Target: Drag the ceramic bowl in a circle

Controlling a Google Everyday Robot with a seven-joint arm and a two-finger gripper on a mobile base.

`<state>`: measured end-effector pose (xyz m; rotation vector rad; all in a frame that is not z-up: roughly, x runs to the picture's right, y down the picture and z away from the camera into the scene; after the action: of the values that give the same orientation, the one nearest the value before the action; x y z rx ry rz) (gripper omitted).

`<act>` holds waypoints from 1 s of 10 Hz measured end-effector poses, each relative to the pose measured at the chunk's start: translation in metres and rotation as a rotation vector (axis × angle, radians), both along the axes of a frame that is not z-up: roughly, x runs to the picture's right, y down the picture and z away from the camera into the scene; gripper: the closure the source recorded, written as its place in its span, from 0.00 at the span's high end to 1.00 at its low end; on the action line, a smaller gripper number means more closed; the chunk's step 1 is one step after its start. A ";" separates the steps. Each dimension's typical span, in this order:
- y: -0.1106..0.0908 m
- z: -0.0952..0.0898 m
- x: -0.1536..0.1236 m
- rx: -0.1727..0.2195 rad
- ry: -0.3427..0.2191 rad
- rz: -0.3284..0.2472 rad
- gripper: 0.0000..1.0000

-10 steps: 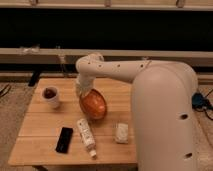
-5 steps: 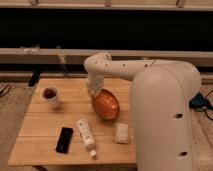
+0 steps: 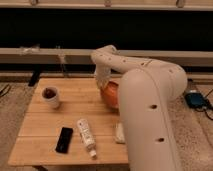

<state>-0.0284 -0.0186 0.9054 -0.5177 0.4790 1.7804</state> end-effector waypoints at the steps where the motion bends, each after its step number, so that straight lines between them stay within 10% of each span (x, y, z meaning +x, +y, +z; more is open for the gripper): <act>1: -0.008 0.008 -0.009 0.013 -0.010 -0.018 0.00; 6: -0.036 0.030 -0.114 0.069 -0.165 -0.122 0.00; 10: -0.011 0.000 -0.187 0.077 -0.308 -0.161 0.00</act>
<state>-0.2153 -0.0301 0.9053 -0.6673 0.2296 1.5253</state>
